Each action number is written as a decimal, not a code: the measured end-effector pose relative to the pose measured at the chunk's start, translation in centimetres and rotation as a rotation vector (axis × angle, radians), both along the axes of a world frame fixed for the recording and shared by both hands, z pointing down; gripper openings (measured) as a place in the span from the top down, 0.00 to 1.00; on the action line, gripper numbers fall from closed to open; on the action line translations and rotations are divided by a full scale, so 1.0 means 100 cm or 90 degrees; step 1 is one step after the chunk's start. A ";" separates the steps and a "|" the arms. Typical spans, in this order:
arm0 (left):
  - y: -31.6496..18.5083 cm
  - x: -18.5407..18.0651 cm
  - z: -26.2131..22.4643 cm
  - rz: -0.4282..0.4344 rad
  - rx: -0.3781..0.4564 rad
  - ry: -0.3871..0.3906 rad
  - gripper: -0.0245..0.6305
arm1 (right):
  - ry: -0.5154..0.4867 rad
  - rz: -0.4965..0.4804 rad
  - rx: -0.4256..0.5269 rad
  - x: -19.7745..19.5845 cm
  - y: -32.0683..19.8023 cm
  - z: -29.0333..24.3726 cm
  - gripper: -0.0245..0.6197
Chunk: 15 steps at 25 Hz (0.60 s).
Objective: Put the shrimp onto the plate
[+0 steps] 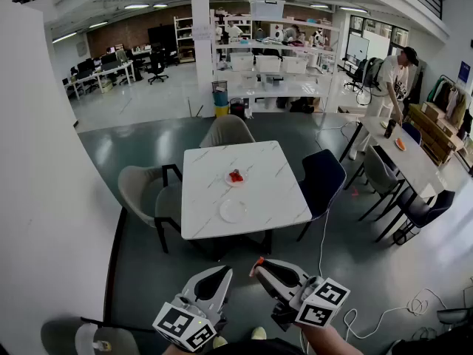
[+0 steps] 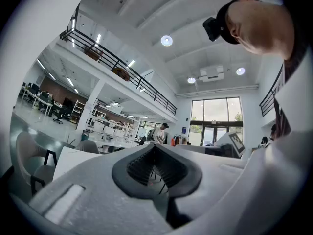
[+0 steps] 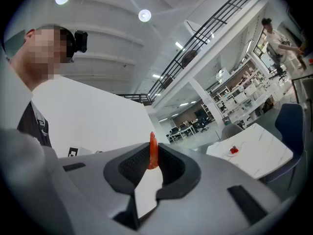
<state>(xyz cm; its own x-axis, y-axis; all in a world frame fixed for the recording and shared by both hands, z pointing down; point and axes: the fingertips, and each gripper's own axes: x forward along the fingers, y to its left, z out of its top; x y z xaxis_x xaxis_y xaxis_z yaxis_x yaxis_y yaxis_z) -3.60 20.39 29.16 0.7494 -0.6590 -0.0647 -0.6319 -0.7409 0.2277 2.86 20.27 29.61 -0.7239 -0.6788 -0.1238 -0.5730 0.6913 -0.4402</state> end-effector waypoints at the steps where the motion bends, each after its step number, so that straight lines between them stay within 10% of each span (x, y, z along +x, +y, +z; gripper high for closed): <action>1: 0.001 0.001 0.000 0.000 0.000 0.000 0.95 | 0.000 -0.001 0.001 0.001 0.001 -0.001 0.88; 15: 0.001 0.026 0.006 0.002 -0.005 -0.004 0.95 | -0.020 -0.016 0.003 0.027 0.003 0.000 0.88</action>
